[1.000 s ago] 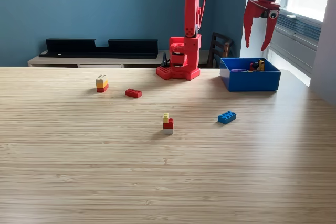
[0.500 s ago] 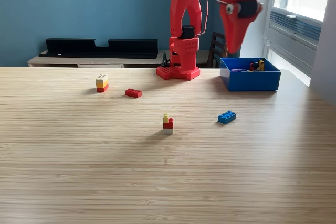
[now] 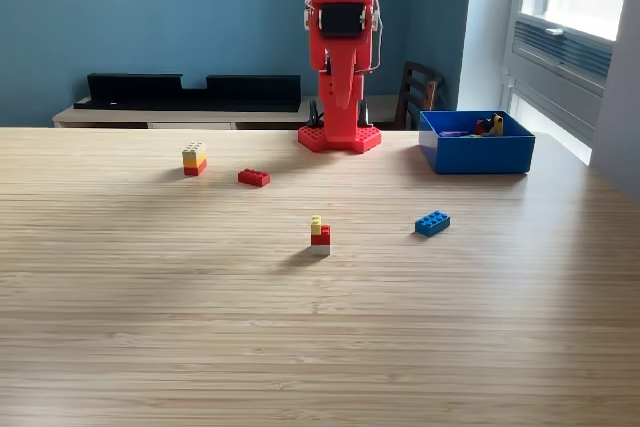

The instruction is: Grasp a lego block and put it in the bin.

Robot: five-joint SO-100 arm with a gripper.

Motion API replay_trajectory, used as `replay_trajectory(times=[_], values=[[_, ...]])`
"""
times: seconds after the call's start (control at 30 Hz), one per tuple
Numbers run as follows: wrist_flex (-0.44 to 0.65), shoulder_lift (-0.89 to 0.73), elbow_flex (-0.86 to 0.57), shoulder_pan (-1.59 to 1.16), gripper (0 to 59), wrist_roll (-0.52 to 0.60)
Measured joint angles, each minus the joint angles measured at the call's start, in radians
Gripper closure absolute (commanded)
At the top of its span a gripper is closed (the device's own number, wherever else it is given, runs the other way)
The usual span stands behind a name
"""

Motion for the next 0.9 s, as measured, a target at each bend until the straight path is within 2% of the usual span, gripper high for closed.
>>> replay_trajectory(times=[0.57, 0.73, 0.9], values=[[-0.054, 0.000, 0.000, 0.021, 58.5, -0.011], [-0.118, 0.000, 0.028, 0.081, 58.5, 0.012], [-0.227, 0.000, 0.135, 0.179, 58.5, 0.014]])
